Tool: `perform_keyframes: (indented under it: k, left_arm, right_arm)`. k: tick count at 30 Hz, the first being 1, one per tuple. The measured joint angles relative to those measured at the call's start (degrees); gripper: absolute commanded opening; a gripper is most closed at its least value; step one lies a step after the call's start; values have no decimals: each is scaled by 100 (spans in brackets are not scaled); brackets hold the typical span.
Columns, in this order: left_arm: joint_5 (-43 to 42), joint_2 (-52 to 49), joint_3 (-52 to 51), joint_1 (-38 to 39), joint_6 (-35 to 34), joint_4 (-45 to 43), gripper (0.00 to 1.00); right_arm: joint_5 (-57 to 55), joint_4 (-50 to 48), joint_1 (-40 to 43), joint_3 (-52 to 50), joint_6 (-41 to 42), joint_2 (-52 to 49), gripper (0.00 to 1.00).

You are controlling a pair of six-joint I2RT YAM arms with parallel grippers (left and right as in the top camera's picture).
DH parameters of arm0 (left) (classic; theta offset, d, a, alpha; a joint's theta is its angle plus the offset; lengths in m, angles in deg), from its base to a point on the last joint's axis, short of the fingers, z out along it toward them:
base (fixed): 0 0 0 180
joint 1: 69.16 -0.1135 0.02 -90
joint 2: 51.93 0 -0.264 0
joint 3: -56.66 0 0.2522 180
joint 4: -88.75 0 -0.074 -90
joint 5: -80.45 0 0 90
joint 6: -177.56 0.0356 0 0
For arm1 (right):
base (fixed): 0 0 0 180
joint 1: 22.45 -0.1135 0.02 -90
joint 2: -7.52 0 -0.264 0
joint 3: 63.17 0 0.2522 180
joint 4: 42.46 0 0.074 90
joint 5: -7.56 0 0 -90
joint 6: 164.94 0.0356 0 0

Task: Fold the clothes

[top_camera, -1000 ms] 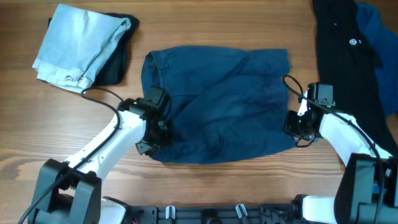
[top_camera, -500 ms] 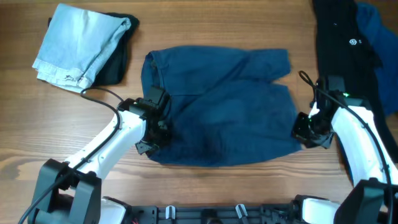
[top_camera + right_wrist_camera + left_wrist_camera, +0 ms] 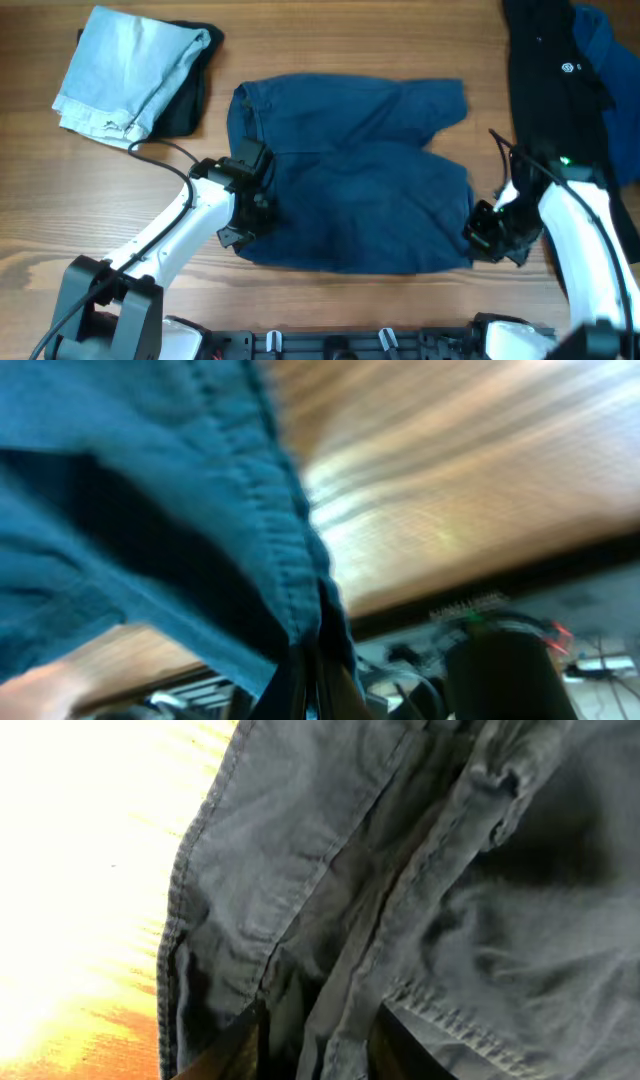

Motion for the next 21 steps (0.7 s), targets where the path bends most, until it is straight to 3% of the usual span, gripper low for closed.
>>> perform_keyframes:
  k: [3,4,5,6,9,12,16,20,21]
  left_arm:
    - [15,2,0,0,0,-120,39]
    - [17,0,-2,0,0,-157,49]
    - [15,2,-2,0,-2,-170,56]
    - [17,2,-2,0,-17,-186,72]
    - [17,2,-2,0,-26,-188,89]
    - [39,2,-2,0,35,-190,98]
    - [57,0,26,-142,289,-354,100]
    - [59,-46,1338,-758,1576,-732,100]
    - [22,-42,1722,-879,1762,-833,99]
  right_arm:
    - [-619,474,0,0,577,1215,4]
    - [-754,553,0,0,726,1585,12]
    - [-828,549,0,0,826,1845,55]
    - [-901,551,0,0,898,2039,99]
    - [-960,374,0,0,922,2105,100]
    - [-839,-212,0,-2,772,1998,100]
    - [-151,-1729,0,0,205,1720,100]
    - [1012,-4430,0,87,-772,1272,100]
    - [1071,-4614,0,157,-905,1119,100]
